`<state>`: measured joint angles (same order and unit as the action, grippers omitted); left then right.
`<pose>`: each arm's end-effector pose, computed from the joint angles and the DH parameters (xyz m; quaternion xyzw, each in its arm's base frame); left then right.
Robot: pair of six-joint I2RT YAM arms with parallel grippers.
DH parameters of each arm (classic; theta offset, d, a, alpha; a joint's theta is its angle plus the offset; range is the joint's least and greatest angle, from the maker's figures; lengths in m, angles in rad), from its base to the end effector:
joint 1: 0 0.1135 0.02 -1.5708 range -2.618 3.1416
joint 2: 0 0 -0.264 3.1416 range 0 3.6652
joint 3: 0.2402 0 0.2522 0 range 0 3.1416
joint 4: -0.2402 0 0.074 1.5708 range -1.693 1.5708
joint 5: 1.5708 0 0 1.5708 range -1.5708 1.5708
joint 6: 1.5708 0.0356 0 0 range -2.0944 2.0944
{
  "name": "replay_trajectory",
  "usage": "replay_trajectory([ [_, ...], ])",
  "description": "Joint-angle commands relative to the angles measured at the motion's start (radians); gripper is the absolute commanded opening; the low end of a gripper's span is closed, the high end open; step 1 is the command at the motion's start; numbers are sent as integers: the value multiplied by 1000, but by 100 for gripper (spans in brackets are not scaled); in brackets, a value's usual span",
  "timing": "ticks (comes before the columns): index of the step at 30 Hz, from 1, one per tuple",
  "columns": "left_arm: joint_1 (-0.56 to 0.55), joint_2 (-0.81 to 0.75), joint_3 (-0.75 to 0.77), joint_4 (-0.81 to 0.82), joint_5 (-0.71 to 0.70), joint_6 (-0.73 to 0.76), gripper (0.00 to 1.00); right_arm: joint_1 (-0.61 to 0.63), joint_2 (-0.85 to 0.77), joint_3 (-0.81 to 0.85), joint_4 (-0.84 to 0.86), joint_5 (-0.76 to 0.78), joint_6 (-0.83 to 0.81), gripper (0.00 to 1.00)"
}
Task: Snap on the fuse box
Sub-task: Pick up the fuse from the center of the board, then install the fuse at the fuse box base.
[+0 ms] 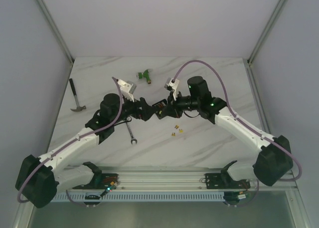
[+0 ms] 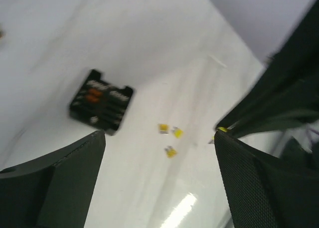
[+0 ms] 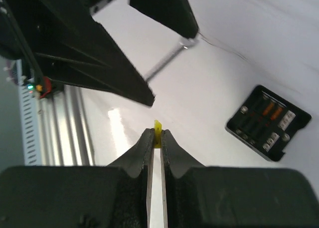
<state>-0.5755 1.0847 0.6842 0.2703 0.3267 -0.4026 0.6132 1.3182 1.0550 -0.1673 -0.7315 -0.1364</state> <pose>0.2056 -0.1470 0.2927 0.1709 0.7296 -0.4137 0.5171 0.2296 0.1906 0.3214 -0.4674 0.6609 0.4116 0.4187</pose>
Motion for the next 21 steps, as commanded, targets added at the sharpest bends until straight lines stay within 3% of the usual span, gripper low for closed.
replay_trajectory([
  [1, 6, 49, 18, -86, -360, 1, 100, 2, 62, 62, -2, 194, 31, 0],
  [4, 6, 70, 32, -89, -543, 10, 100, 3, 115, 96, -3, 294, 45, 0],
  [9, 15, 133, 98, -77, -684, 82, 100, 6, 232, 158, -13, 428, 88, 0],
  [16, 129, 348, 254, -44, -656, 1, 100, 39, 393, 239, -33, 576, 146, 0],
  [21, 254, 493, 279, 57, -409, -166, 100, 77, 476, 316, -74, 644, 165, 0],
])
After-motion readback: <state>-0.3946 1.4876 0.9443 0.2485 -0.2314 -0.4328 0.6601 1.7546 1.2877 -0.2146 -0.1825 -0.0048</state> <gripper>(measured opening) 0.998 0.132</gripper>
